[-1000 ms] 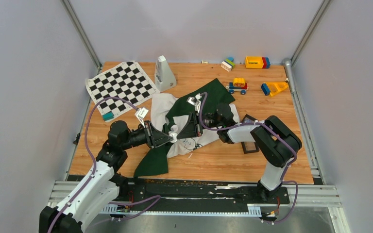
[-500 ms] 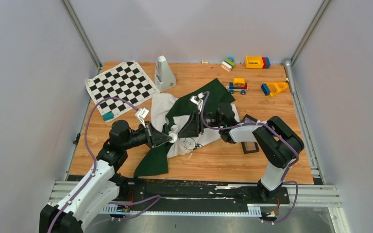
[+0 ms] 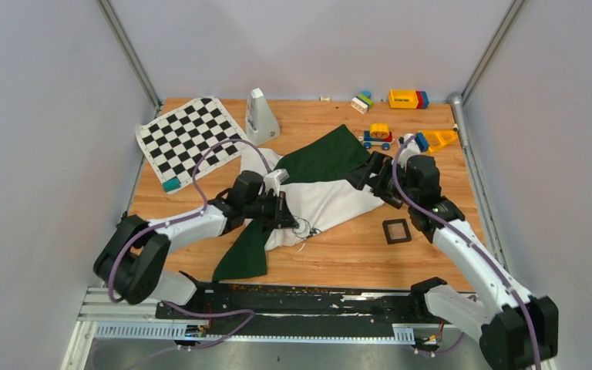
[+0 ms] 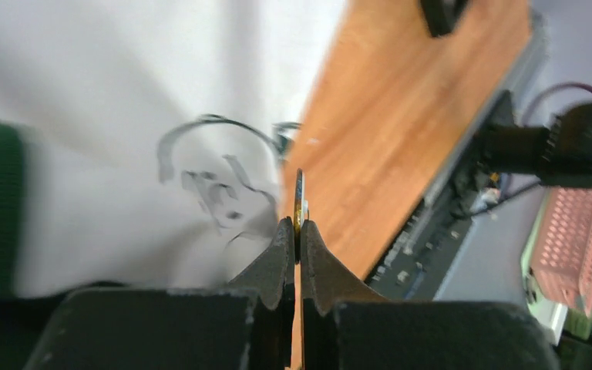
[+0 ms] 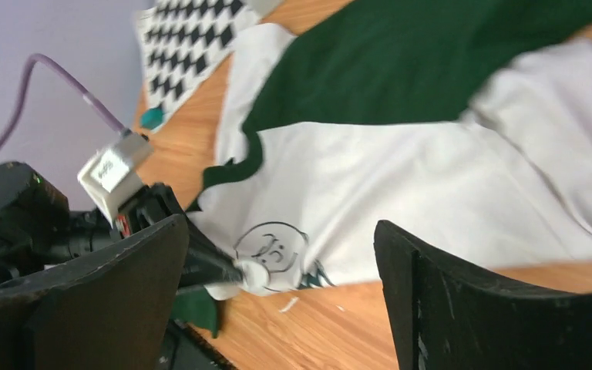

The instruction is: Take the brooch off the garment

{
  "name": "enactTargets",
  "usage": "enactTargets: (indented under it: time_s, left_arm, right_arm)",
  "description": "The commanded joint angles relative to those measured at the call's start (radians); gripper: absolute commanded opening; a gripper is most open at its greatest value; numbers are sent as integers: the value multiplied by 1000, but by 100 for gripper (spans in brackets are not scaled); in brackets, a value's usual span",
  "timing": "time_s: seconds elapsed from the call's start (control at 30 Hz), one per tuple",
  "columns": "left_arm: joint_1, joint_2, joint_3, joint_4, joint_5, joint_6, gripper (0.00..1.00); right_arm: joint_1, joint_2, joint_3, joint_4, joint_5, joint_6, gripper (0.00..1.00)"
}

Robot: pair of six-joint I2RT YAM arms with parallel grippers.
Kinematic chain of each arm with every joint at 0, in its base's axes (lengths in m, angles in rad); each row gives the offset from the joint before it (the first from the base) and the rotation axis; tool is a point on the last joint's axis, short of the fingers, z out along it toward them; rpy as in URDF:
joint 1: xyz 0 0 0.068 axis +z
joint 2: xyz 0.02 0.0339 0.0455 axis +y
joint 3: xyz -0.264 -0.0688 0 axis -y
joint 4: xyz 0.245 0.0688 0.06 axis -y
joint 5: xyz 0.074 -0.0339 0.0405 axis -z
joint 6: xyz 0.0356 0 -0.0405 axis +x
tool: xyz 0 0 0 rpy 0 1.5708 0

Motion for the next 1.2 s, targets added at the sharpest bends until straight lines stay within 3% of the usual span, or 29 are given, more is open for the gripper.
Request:
enactTargets:
  time_s: [0.0,0.07,0.1,0.2,0.23,0.33,0.47,0.6,0.83,0.97,1.17]
  left_arm:
    - [175,152,55,-60,-70,31,0]
    - [317,192,31,-35,-57,-10,0]
    - [388,188,29,-47,-87,-11,0]
    - [435,100,47,-173,-374,40,0]
    - [436,74,46,-186,-410,65,0]
    - [411,-73,19,-128,-360,123,0]
    - [261,-218,-43,-16,-323,192,0]
    - [203,-294,-88,49,-260,211,0]
    - [196,-329,-102,64,-202,209,0]
    - [196,-335,-99,58,-192,209,0]
    - [196,-347,-100,53,-197,208,0]
  right_arm:
    - [4,-150,-22,-412,314,-110,87]
    - [6,-187,-41,-437,336,-57,72]
    - [7,-189,-45,-444,337,-34,70]
    - [9,-130,-24,-494,421,5,70]
    - [9,-94,-17,-509,434,1,70]
    - [16,26,22,-582,473,28,69]
    - [74,147,70,-675,657,105,66]
    - [80,195,63,-660,652,88,65]
    - [82,213,59,-658,674,73,59]
    - [86,250,63,-658,657,62,51]
    - [91,280,68,-651,656,52,49]
